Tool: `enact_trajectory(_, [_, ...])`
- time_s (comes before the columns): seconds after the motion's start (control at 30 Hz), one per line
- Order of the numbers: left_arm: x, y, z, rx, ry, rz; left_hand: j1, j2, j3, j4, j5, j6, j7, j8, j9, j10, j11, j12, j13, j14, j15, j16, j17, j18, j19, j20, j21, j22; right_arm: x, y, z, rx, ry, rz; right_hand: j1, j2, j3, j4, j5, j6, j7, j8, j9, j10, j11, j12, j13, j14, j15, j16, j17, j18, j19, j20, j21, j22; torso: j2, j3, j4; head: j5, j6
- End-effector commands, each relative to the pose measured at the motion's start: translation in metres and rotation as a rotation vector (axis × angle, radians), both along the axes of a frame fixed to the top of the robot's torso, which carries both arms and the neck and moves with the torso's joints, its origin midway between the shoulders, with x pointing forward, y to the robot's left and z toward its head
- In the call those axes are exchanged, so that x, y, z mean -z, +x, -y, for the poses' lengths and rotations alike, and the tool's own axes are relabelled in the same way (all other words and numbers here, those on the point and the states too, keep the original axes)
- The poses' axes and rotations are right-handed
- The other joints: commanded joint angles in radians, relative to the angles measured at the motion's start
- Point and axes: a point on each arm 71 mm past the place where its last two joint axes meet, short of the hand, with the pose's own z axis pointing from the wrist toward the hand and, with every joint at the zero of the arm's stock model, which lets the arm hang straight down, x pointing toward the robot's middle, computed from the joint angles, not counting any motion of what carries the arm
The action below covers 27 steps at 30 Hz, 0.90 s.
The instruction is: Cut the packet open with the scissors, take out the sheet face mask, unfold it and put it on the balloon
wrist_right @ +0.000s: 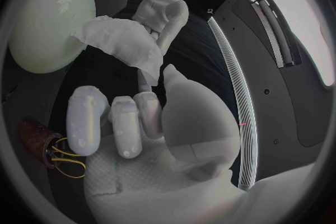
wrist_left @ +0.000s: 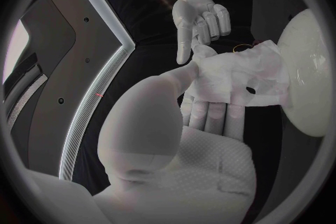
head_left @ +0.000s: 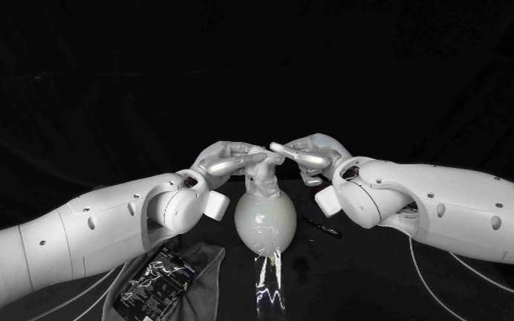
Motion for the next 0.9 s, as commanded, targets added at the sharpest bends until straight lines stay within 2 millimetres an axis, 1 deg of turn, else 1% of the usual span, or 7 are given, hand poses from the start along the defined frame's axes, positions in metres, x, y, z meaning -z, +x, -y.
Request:
enact_trajectory(0.03, [-0.0019,-0.0006,0.0021,0.014,-0.006,0.013,0.004,0.004,0.007,-0.011,0.003,0.000,0.005,0.004,0.002,0.005,-0.003,0.000,0.001,-0.007,0.004,0.005,0.001,0.012,-0.002,-0.004,0.004,0.002,-0.0013,-0.0014,-0.0033,-0.027,0.018,0.009,0.012,0.002,-0.001,-0.001,-0.006,0.012,0.001,0.000,-0.001,0.025,-0.003,0.007,0.170,0.106,-0.007,0.003,0.263,-0.003,0.008,-0.003,0.006,0.198,0.000,0.0001,-0.0004,0.001,0.000])
enact_trajectory(0.27, [-0.0017,0.0002,0.0011,0.005,-0.003,0.014,0.004,0.003,0.007,-0.012,0.003,0.000,0.005,0.004,0.002,0.005,-0.003,0.000,0.001,-0.007,0.003,0.006,0.002,0.012,-0.001,-0.004,0.005,0.002,-0.0013,-0.0044,-0.0048,-0.042,0.024,-0.002,0.018,0.004,-0.003,0.002,-0.006,0.037,-0.008,0.013,0.001,0.028,-0.010,0.011,0.172,0.106,-0.012,0.003,0.263,-0.004,0.011,-0.006,0.012,0.200,0.000,0.0002,-0.0003,0.000,-0.001])
enact_trajectory(0.53, [-0.0017,0.0006,0.0005,-0.001,0.001,0.017,0.004,0.004,0.006,-0.013,0.003,0.000,0.005,0.004,0.002,0.005,-0.003,0.000,0.001,-0.008,0.003,0.007,0.002,0.012,-0.001,-0.004,0.005,0.002,-0.0012,-0.0084,-0.0049,-0.049,0.023,-0.013,0.165,-0.009,0.058,-0.093,0.000,0.071,-0.036,0.038,0.004,0.031,-0.036,0.016,0.175,0.106,-0.034,0.003,0.263,-0.006,0.017,-0.024,0.022,0.202,-0.001,0.0000,0.0003,-0.001,0.000])
enact_trajectory(0.67, [-0.0018,0.0006,0.0000,-0.002,0.003,0.020,0.005,0.004,0.006,-0.014,0.003,0.000,0.005,0.005,0.003,0.005,-0.003,0.001,0.001,-0.008,0.003,0.007,0.003,0.013,0.000,-0.005,0.006,0.003,-0.0014,-0.0086,-0.0032,-0.034,0.018,-0.011,0.249,-0.003,0.178,-0.184,-0.004,0.091,-0.035,0.066,0.013,0.036,-0.041,0.024,0.180,0.106,-0.042,0.003,0.263,-0.010,0.026,-0.037,0.038,0.207,-0.001,0.0001,0.0003,-0.001,0.000])
enact_trajectory(0.73, [-0.0018,0.0006,-0.0001,-0.002,0.004,0.022,0.005,0.003,0.006,-0.015,0.003,0.000,0.005,0.005,0.003,0.005,-0.003,0.001,0.001,-0.009,0.003,0.008,0.003,0.013,0.000,-0.005,0.007,0.003,-0.0017,-0.0084,-0.0022,-0.022,0.017,-0.006,0.246,-0.005,0.198,-0.193,-0.004,0.090,-0.033,0.070,0.016,0.037,-0.039,0.025,0.181,0.106,-0.040,0.003,0.263,-0.011,0.028,-0.036,0.041,0.208,0.000,0.0001,0.0001,-0.001,0.000])
enact_trajectory(0.83, [-0.0019,0.0005,-0.0002,-0.002,0.006,0.024,0.005,0.003,0.006,-0.015,0.003,0.000,0.005,0.005,0.003,0.005,-0.003,0.001,0.001,-0.009,0.003,0.008,0.003,0.013,0.000,-0.005,0.007,0.003,-0.0025,-0.0077,-0.0002,0.003,0.018,0.008,0.176,-0.042,0.355,-0.244,-0.013,0.067,-0.025,0.118,0.060,0.048,-0.033,0.039,0.189,0.106,-0.035,0.003,0.263,-0.015,0.039,-0.032,0.062,0.214,0.001,0.0001,0.0004,-0.001,0.001])
enact_trajectory(0.9, [-0.0019,0.0003,-0.0001,0.000,0.008,0.026,0.005,0.003,0.006,-0.015,0.003,0.000,0.005,0.005,0.003,0.005,-0.003,0.001,0.001,-0.009,0.003,0.009,0.004,0.013,0.000,-0.005,0.007,0.003,-0.0032,-0.0072,0.0009,0.019,0.022,0.016,0.174,-0.041,0.369,-0.247,-0.011,0.066,-0.027,0.122,0.063,0.048,-0.034,0.040,0.190,0.106,-0.036,0.003,0.263,-0.015,0.039,-0.032,0.061,0.214,0.001,0.0002,0.0003,-0.002,0.001])
